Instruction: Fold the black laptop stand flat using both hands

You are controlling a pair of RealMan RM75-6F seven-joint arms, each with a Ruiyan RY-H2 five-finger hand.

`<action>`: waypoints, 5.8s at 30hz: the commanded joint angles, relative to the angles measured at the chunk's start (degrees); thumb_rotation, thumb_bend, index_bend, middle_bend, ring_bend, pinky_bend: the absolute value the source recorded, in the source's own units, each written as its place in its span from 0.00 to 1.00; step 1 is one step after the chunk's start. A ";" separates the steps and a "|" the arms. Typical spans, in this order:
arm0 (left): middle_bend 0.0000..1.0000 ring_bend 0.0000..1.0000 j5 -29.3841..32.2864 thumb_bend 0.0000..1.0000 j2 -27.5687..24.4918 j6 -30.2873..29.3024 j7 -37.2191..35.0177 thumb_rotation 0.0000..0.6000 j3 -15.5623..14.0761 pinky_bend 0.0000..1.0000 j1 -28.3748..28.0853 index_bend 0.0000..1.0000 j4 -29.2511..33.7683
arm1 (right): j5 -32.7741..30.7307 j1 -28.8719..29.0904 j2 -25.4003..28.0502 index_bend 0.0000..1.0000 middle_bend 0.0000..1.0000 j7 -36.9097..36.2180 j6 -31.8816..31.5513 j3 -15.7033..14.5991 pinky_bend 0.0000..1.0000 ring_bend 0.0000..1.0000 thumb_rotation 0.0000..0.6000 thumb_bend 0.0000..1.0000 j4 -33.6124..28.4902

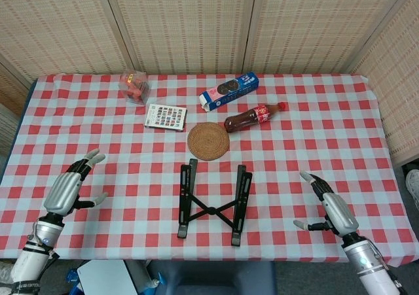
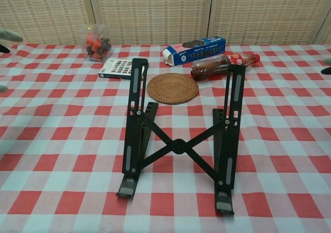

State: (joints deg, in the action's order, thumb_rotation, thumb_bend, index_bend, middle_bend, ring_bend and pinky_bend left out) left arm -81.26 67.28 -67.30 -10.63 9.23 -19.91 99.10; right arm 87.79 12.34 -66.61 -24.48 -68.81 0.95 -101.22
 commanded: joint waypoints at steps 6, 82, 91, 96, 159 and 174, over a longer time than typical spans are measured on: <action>0.09 0.18 0.19 0.21 0.31 14.54 -29.24 0.88 3.80 0.18 -9.94 0.14 -5.30 | 0.09 4.96 -2.14 0.00 0.06 -13.59 6.76 0.26 0.00 0.00 1.00 0.00 -1.32; 0.26 0.30 -18.51 0.17 0.54 9.99 -72.40 0.29 -10.86 0.30 -21.85 0.26 -5.38 | 7.44 17.58 -5.50 0.00 0.06 -33.74 13.21 -0.90 0.00 0.00 1.00 0.00 -3.63; 0.26 0.30 -23.65 0.17 -3.19 5.83 -72.33 0.29 -15.49 0.30 -21.98 0.26 -2.27 | 10.18 17.49 -2.95 0.00 0.07 -32.17 10.45 -3.90 0.00 0.00 1.00 0.00 -6.24; 0.26 0.30 -25.97 0.17 -4.58 3.92 -71.49 0.30 -17.76 0.31 -22.17 0.26 -1.12 | 10.26 17.68 -2.35 0.00 0.07 -31.42 9.83 -4.84 0.00 0.00 1.00 0.00 -6.64; 0.26 0.30 -22.38 0.17 -5.64 2.57 -57.77 0.60 -21.65 0.31 -24.05 0.25 0.39 | 9.37 20.80 -11.69 0.00 0.07 -34.71 10.12 -11.55 0.00 0.00 1.00 0.00 -1.63; 0.26 0.27 -17.81 0.17 0.23 5.89 -31.19 1.00 -18.45 0.31 -21.07 0.23 -2.45 | 8.00 21.45 -2.91 0.00 0.07 -29.91 6.09 -7.64 0.00 0.00 1.00 0.00 -7.00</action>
State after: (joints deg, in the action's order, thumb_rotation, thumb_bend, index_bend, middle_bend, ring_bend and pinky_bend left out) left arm -101.36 65.30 -62.96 -48.07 -10.54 -41.98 97.16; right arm 96.05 33.67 -69.82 -54.63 -62.57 -6.97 -107.95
